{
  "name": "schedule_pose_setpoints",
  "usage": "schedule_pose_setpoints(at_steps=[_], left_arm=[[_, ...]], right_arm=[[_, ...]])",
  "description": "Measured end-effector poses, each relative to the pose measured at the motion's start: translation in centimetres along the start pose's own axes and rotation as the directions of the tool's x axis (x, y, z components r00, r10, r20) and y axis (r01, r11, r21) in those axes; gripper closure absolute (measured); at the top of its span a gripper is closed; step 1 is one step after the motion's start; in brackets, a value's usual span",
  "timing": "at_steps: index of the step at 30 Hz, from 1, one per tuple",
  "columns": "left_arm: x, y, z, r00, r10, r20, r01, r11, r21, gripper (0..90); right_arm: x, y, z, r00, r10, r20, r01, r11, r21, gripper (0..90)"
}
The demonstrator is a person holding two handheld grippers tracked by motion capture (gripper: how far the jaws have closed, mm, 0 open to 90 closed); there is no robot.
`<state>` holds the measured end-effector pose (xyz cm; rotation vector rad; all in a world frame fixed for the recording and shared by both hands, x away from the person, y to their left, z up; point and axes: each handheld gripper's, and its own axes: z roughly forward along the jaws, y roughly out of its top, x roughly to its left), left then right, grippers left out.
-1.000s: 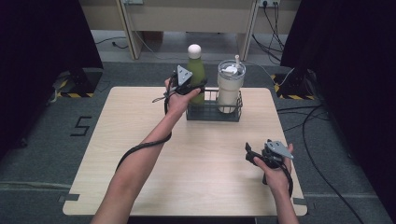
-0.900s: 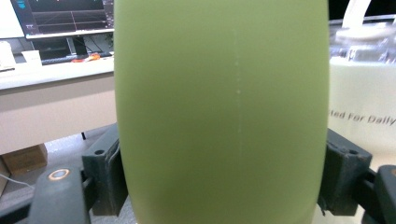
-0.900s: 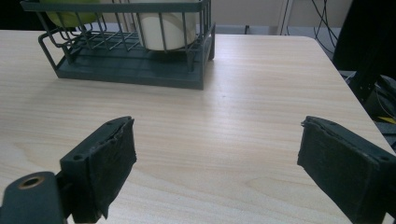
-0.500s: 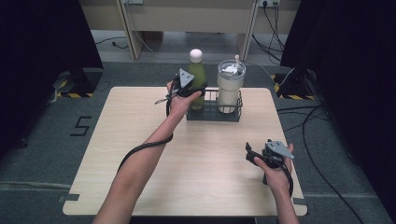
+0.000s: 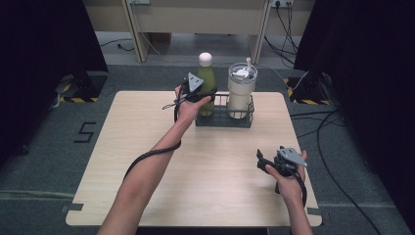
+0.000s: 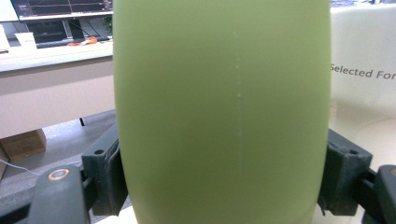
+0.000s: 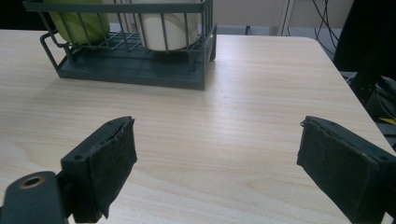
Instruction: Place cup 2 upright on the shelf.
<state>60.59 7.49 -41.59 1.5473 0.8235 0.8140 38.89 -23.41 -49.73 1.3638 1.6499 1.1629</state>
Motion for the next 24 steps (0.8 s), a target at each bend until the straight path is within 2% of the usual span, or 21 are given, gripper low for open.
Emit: schedule_pose_setpoints(at_steps=[6,11,24], left_arm=[[-0.2,0.16,0.08,0.9999,0.015,0.008,-0.015,0.9997,0.019,19.7],[-0.13,0.17,0.0,0.9999,0.011,0.001,-0.011,0.9997,0.022,19.0],[0.04,0.02,-0.63,0.9998,0.011,-0.016,-0.011,0.9996,0.024,8.7]], right_arm=[[0.12,-0.02,0.0,1.0,-0.003,0.001,0.003,1.0,0.002,11.5],[0.14,-0.04,0.01,1.0,-0.004,0.001,0.004,1.0,0.002,11.4],[0.4,-0.13,0.12,1.0,-0.007,-0.002,0.007,1.0,0.008,11.4]])
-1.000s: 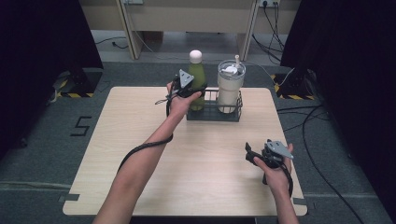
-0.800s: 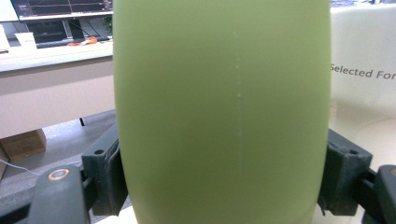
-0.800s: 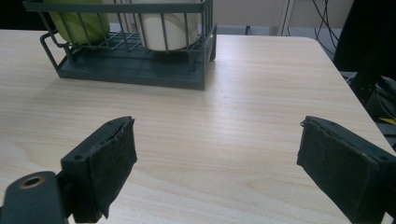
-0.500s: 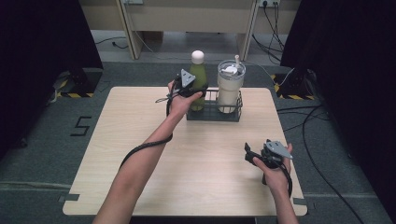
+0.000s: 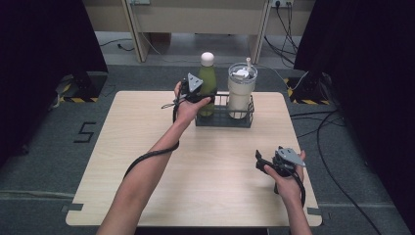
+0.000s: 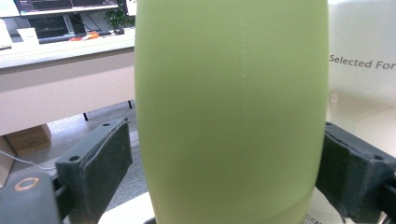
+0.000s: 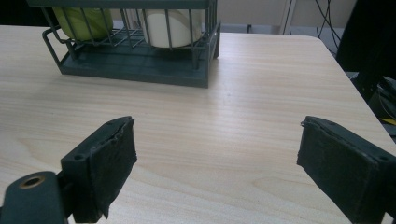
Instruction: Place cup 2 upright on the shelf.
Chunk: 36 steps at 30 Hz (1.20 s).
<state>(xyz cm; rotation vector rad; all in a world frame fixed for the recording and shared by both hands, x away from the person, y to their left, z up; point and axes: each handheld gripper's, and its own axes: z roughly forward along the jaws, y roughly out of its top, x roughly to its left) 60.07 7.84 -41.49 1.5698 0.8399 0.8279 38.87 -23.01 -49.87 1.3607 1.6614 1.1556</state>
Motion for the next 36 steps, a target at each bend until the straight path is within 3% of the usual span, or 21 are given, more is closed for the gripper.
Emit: schedule_pose_setpoints(at_steps=[17,36], left_arm=[[-0.3,0.8,-2.8,0.9991,0.037,0.02,-0.037,0.9992,-0.017,6.7],[0.0,0.1,-7.0,0.9964,0.085,0.01,-0.084,0.9961,-0.027,7.7]], right_arm=[[0.0,0.0,-0.1,1.0,-0.001,0.004,0.001,1.0,-0.001,11.4],[0.1,0.0,-0.1,0.9998,-0.014,0.011,0.014,1.0,-0.002,11.4]])
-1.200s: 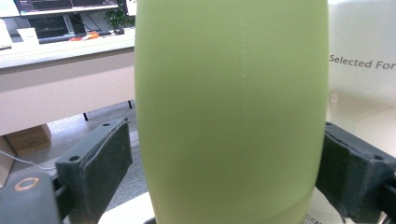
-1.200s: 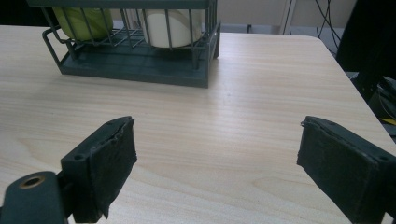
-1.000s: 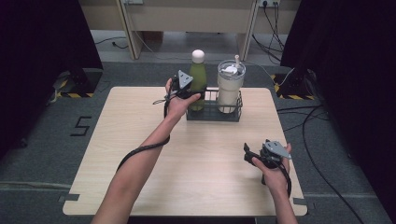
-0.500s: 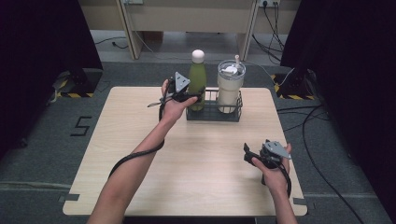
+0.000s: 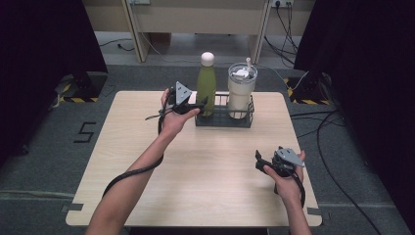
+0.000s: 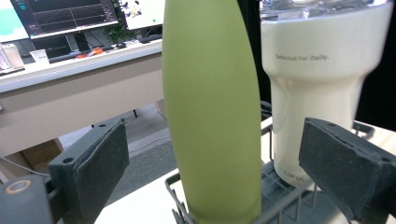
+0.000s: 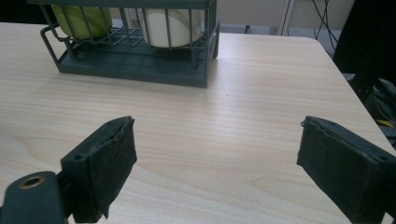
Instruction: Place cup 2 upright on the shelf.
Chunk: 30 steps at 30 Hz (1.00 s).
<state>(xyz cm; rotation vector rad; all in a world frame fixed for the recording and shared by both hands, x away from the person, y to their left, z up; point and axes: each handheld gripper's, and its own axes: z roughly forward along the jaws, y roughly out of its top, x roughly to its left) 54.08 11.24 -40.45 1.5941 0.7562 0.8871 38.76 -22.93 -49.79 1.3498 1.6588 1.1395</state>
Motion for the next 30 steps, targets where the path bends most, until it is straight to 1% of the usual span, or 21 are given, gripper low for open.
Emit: schedule_pose_setpoints(at_steps=[1,3,5,6,8,12,13,14,18,19,21,22,23,28,30], left_arm=[[-0.1,-0.1,-0.5,1.0,0.008,0.003,-0.008,1.0,-0.001,7.9],[-0.1,-0.2,-0.8,0.9999,0.011,0.005,-0.011,0.9999,-0.006,9.3],[-0.1,-0.2,-1.6,0.9997,0.023,0.005,-0.023,0.9996,-0.013,9.4],[-0.1,-0.2,-1.6,0.9997,0.023,0.005,-0.023,0.9996,-0.013,9.3],[0.1,-0.3,-2.3,0.9998,0.019,0.007,-0.019,0.9997,-0.017,9.1],[0.1,-0.5,-3.1,0.9998,0.018,0.005,-0.018,0.9996,-0.021,9.1],[0.2,-0.8,-3.5,0.9998,0.017,0.006,-0.017,0.9997,-0.019,9.1],[0.2,-0.8,-3.5,0.9998,0.017,0.006,-0.017,0.9997,-0.019,9.1],[0.2,-1.4,-4.9,0.9998,0.015,0.012,-0.014,0.9997,-0.017,9.1],[0.2,-1.4,-4.9,0.9998,0.015,0.012,-0.014,0.9997,-0.017,9.1],[0.4,-1.6,-5.5,0.9998,0.015,0.011,-0.015,0.9998,-0.017,9.2],[0.5,-1.9,-6.1,0.9998,0.017,0.011,-0.017,0.9997,-0.016,9.2],[0.5,-1.9,-6.1,0.9998,0.017,0.011,-0.017,0.9997,-0.016,9.1],[0.9,-2.7,-7.5,0.9999,0.008,0.008,-0.008,0.9999,-0.013,9.2],[1.0,-2.9,-7.7,0.9999,0.012,0.008,-0.012,0.9999,-0.011,9.2]], right_arm=[[0.0,0.0,0.0,1.0,0.002,0.0,-0.002,1.0,0.0,11.4],[0.0,0.0,-0.1,1.0,0.002,0.001,-0.002,1.0,-0.001,11.4],[0.0,0.0,-0.1,1.0,0.0,0.0,0.0,1.0,-0.003,11.4],[0.1,0.1,-0.1,1.0,0.0,0.001,0.0,1.0,-0.001,11.4],[0.2,0.0,-0.1,1.0,0.004,0.001,-0.004,1.0,0.0,11.4],[0.2,0.0,-0.1,1.0,-0.005,-0.002,0.005,1.0,-0.002,11.4],[0.2,0.0,-0.1,1.0,-0.005,-0.002,0.005,1.0,-0.002,11.4],[0.2,0.0,-0.1,1.0,-0.005,-0.001,0.005,1.0,-0.002,11.4],[0.3,0.1,-0.2,1.0,-0.005,-0.001,0.005,1.0,-0.002,11.4],[0.3,0.1,-0.2,1.0,-0.005,-0.001,0.005,1.0,-0.002,11.4],[0.3,0.1,-0.2,1.0,-0.002,0.001,0.002,1.0,-0.003,11.4],[0.3,0.1,-0.2,1.0,-0.003,0.002,0.003,1.0,-0.001,11.4],[0.3,0.1,-0.2,1.0,-0.003,0.002,0.003,1.0,-0.001,11.4],[0.4,0.0,-0.1,1.0,-0.007,-0.002,0.007,1.0,0.0,11.4],[0.4,0.1,-0.1,1.0,-0.007,-0.001,0.007,1.0,0.0,11.4]])
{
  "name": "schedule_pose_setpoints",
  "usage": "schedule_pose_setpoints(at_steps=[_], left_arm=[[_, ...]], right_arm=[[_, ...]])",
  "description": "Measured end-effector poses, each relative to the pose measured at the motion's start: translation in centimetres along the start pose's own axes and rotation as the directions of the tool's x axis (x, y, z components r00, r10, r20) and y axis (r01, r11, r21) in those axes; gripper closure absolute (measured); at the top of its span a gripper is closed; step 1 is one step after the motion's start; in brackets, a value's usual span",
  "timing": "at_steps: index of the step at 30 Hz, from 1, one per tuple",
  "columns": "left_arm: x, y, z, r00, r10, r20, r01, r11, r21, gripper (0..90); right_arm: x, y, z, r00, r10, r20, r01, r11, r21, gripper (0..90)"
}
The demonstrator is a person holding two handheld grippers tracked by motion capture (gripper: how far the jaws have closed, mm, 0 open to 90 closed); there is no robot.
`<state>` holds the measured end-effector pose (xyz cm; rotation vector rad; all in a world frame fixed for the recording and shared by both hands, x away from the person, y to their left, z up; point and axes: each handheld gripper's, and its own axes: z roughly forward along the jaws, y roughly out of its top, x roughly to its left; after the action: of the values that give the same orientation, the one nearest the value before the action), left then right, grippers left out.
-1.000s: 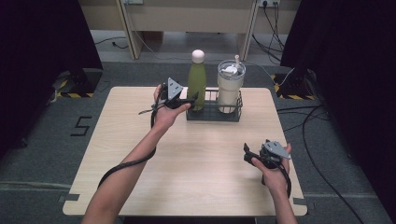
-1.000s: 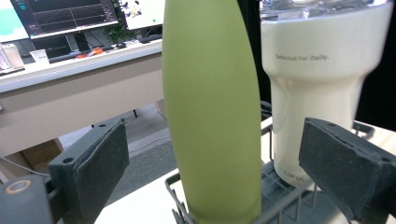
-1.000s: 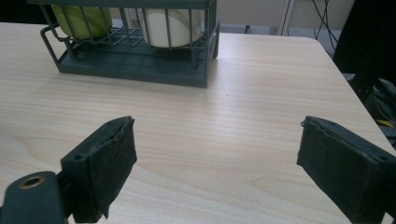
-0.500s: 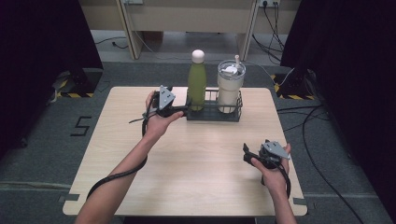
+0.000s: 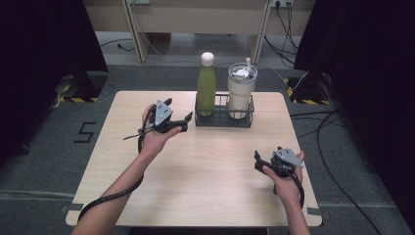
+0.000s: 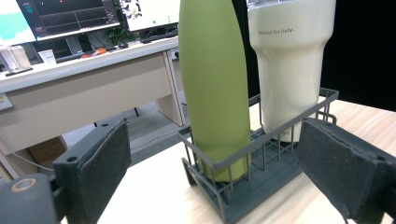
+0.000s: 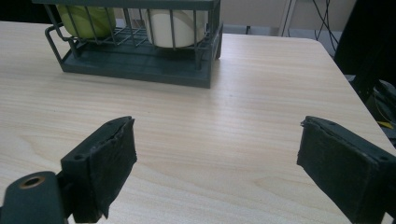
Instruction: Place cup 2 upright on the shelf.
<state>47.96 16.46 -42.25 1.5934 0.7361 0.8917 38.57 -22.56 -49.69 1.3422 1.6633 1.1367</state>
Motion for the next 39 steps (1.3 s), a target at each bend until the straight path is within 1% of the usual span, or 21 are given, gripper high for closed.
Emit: schedule_pose_setpoints(at_steps=[1,6,7,15,20,27,32,39], left_arm=[[0.1,-0.2,-0.4,1.0,-0.001,-0.002,0.001,1.0,0.001,9.3],[0.2,-0.4,-1.1,1.0,-0.003,-0.003,0.003,1.0,-0.002,9.3],[0.2,-0.6,-1.5,1.0,-0.003,-0.003,0.003,1.0,-0.003,9.4],[0.2,-0.8,-2.8,1.0,0.0,-0.003,0.0,1.0,-0.007,9.5],[0.3,-1.2,-3.8,1.0,-0.005,-0.006,0.005,1.0,-0.007,9.7],[0.4,-2.1,-5.2,0.9999,-0.01,-0.005,0.01,0.9999,-0.001,9.7],[0.6,-2.8,-6.4,0.9998,-0.01,-0.015,0.01,0.9999,0.009,9.7],[1.1,-3.9,-8.0,0.9993,-0.019,-0.033,0.02,0.9997,0.015,9.6]], right_arm=[[0.0,0.0,0.0,1.0,0.0,0.001,0.0,1.0,0.0,11.4],[0.0,0.0,0.0,1.0,-0.002,0.002,0.002,1.0,0.0,11.4],[0.0,0.0,0.0,1.0,-0.002,0.001,0.002,1.0,0.0,11.4],[0.1,0.0,-0.1,1.0,-0.002,0.001,0.002,1.0,0.001,11.4],[0.1,0.0,-0.1,1.0,-0.003,0.001,0.003,1.0,0.0,11.4],[0.1,0.0,0.0,1.0,-0.003,-0.003,0.003,1.0,0.003,11.4],[0.2,0.0,-0.1,1.0,-0.003,-0.002,0.003,1.0,0.003,11.4],[0.3,0.0,-0.1,1.0,-0.004,-0.004,0.004,1.0,0.003,11.4]])
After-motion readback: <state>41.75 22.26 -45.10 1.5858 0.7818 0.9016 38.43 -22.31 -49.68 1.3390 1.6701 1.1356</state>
